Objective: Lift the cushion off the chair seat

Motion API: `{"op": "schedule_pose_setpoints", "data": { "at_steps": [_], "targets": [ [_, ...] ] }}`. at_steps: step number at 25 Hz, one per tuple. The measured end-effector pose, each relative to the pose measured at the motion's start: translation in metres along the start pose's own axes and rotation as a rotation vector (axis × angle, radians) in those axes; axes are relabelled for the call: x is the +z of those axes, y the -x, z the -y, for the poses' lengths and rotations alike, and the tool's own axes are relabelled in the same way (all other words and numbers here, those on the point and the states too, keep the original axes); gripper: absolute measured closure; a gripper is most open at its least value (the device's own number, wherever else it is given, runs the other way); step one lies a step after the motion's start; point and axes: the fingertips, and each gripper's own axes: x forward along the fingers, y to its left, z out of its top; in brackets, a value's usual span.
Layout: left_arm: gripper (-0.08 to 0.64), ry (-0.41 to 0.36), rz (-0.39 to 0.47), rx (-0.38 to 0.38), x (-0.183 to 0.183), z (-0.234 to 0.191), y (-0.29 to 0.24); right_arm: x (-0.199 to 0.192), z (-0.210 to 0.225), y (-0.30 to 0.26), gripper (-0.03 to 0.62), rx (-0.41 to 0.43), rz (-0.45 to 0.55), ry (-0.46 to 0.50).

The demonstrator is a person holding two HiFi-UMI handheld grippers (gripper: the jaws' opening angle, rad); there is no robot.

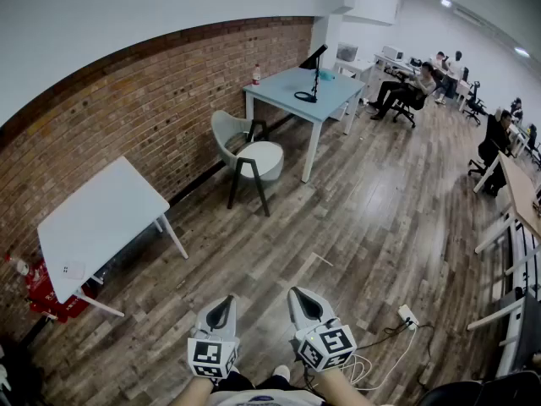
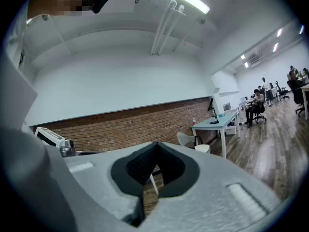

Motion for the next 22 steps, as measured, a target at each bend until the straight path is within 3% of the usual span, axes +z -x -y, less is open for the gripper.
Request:
{"op": "schedule_pose_setpoints", "data": {
  "at_steps": [5, 12, 22],
  "targets": [
    [0.569, -0.004, 0.011, 0.013, 0.013, 0.03, -0.018, 0.013, 0.03, 0.015, 0.595, 0.012, 0.003, 0.037],
    [0.568, -0.025, -0.002, -0.026, 0.015, 0.059, -0.037, 0.013, 0.053, 0.025, 0.595, -0.009, 0.001, 0.009],
    [0.568, -0.016, -0.012, -0.02, 0.01, 0.077, -0.061, 0.01, 0.081, 0.029, 0.595, 0.039, -0.015, -0.004]
  ]
}}
